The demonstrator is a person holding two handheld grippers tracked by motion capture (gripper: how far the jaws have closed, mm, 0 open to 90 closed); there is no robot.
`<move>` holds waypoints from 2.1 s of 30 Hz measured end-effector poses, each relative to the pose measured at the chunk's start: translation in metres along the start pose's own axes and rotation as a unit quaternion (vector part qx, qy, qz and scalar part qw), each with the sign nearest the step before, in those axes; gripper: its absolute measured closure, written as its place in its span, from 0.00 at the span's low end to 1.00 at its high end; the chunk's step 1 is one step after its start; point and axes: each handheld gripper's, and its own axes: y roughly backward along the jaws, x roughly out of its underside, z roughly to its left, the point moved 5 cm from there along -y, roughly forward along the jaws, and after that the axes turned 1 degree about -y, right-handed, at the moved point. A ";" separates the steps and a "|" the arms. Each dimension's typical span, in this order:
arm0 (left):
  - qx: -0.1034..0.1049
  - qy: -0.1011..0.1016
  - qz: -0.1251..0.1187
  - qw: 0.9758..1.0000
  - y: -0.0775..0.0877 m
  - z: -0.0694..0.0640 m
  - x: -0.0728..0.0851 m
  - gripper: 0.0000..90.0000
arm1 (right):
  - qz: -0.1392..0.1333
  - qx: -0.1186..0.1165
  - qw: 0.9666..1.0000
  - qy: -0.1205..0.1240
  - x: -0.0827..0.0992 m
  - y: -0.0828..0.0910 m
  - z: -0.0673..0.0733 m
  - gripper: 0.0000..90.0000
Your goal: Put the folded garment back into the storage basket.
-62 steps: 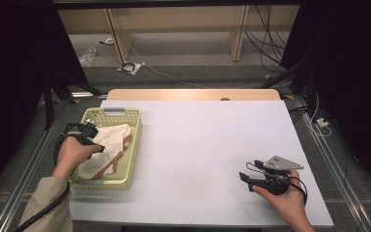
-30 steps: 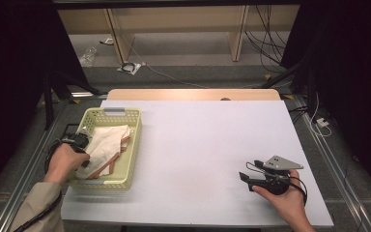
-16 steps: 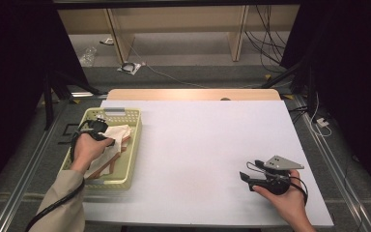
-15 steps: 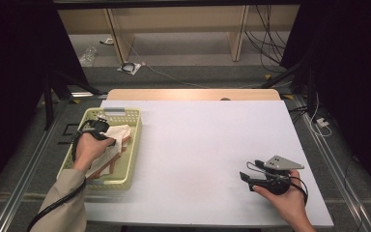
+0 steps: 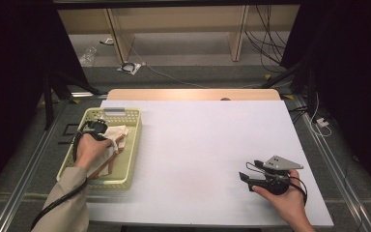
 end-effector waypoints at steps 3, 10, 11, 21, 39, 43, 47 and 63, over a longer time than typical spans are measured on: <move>0.024 -0.008 -0.020 0.999 0.008 -0.014 -0.006 0.83 | -0.002 -0.002 1.000 -0.002 0.000 -0.001 0.000 0.28; 0.044 -0.030 0.007 0.999 0.000 -0.031 -0.006 0.83 | -0.002 -0.001 1.000 -0.001 0.000 0.000 0.000 0.28; 0.032 -0.035 0.010 0.999 -0.002 -0.029 -0.005 0.84 | -0.003 -0.001 1.000 -0.001 0.000 0.000 0.000 0.28; -0.008 -0.024 0.012 1.000 -0.010 -0.015 -0.007 0.86 | -0.002 -0.001 1.000 -0.001 0.000 0.000 0.000 0.28; 0.004 -0.031 -0.064 0.997 0.021 -0.024 -0.011 0.64 | -0.004 0.000 1.000 -0.001 -0.001 0.001 0.000 0.28; 0.004 -0.042 -0.089 0.995 0.029 -0.026 -0.012 0.56 | -0.005 -0.001 1.000 -0.001 -0.001 0.001 -0.001 0.28; 0.005 -0.034 -0.118 0.992 0.036 -0.029 -0.012 0.44 | -0.004 0.001 1.000 0.000 -0.001 0.001 -0.001 0.27; 0.079 -0.029 -0.213 0.973 0.072 -0.059 -0.008 0.20 | -0.012 -0.003 1.000 0.000 -0.003 0.002 -0.001 0.27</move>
